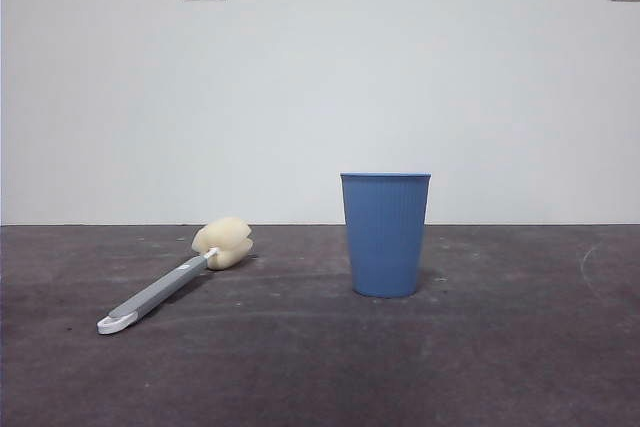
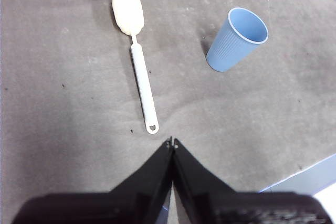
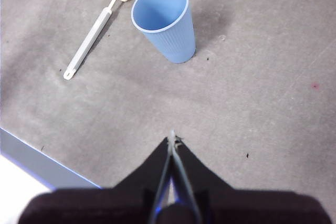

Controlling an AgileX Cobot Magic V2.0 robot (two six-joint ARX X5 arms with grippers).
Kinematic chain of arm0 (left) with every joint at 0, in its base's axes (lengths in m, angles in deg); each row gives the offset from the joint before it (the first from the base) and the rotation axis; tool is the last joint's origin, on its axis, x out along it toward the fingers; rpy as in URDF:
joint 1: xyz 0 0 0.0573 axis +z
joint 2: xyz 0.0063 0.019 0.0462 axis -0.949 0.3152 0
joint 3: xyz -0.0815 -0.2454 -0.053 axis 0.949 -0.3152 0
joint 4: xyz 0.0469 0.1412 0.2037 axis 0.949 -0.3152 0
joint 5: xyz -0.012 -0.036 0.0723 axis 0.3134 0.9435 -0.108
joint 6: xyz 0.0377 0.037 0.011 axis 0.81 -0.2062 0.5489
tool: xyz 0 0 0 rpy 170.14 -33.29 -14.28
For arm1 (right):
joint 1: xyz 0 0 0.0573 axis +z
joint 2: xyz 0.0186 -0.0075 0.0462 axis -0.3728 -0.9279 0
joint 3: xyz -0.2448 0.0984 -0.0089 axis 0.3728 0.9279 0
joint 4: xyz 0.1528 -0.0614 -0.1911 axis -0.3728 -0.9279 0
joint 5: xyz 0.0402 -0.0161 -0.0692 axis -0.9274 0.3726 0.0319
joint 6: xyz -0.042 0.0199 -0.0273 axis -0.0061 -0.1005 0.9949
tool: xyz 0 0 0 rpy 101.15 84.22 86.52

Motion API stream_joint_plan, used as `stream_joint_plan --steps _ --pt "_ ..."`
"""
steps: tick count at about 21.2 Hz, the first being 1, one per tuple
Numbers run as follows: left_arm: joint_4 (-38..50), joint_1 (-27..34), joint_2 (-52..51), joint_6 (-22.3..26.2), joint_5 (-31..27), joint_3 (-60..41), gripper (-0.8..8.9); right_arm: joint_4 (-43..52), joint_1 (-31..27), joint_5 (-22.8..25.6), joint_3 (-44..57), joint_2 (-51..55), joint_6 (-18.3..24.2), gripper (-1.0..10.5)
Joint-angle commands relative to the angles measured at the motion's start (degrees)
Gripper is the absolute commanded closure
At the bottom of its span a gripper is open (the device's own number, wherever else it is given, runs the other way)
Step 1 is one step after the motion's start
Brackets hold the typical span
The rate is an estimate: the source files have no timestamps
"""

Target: Pick up the cup brush,pick up the cup,insert the brush into the cup,clean the cup,put the cup brush back,put the cup back to the fixed position on the table

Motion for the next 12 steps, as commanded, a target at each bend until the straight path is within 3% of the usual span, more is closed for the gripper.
stream_joint_plan --steps 1,3,4,5,6,7,12 --pt "0.1 0.0 -0.1 1.4 0.1 0.2 8.16 0.2 0.0 -0.1 -0.1 0.0 0.7 9.5" --pt "0.1 0.0 0.0 1.2 0.1 0.2 7.51 0.5 0.0 -0.1 -0.1 0.0 0.7 8.6" --pt "0.1 0.0 0.1 0.5 0.1 0.2 5.89 0.7 0.0 -0.1 -0.1 0.0 0.6 7.2" --pt "0.2 0.0 0.2 0.3 0.1 0.2 3.41 1.0 0.0 -0.1 -0.1 0.0 0.4 5.4" --pt "0.9 0.0 0.4 0.3 0.3 0.2 2.04 1.5 0.0 -0.1 -0.1 0.0 -0.2 4.2" --pt "1.2 0.0 0.6 0.3 1.2 0.2 1.9 1.9 0.0 -0.1 -0.1 0.0 -0.9 3.8" --pt "3.5 -2.4 4.7 -1.0 3.0 0.2 1.9 1.9 0.0 -0.1 -0.1 0.0 -0.9 3.8"
